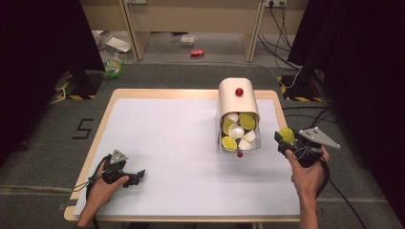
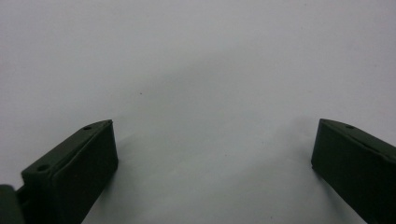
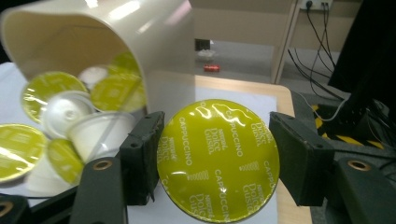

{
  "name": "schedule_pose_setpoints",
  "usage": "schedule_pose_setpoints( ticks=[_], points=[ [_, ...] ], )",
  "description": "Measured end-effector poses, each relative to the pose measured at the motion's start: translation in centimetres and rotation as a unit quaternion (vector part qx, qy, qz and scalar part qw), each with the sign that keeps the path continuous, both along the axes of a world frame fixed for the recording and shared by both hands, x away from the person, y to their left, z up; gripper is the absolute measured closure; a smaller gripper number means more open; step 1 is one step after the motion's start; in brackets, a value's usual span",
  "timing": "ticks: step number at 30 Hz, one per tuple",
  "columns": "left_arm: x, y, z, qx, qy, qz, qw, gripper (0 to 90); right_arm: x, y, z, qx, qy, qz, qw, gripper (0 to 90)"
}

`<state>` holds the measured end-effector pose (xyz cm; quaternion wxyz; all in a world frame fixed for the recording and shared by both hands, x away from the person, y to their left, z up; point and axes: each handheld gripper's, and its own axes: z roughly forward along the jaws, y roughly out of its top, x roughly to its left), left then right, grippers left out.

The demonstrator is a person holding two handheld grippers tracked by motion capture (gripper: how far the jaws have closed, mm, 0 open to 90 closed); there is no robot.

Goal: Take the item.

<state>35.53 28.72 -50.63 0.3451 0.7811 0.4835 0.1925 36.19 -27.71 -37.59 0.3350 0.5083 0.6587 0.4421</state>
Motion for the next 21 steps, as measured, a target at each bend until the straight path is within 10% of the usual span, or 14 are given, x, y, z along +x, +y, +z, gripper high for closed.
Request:
schedule_pose_setpoints(
  ticks=[21],
  points=[
    [0.0, 0.0, 0.0, 0.000, 0.000, 0.000, 1.0000, 0.0, 1.6, -0.9, -5.9, -0.016, 0.066, -0.020, 0.9975, 38.6]
  ],
)
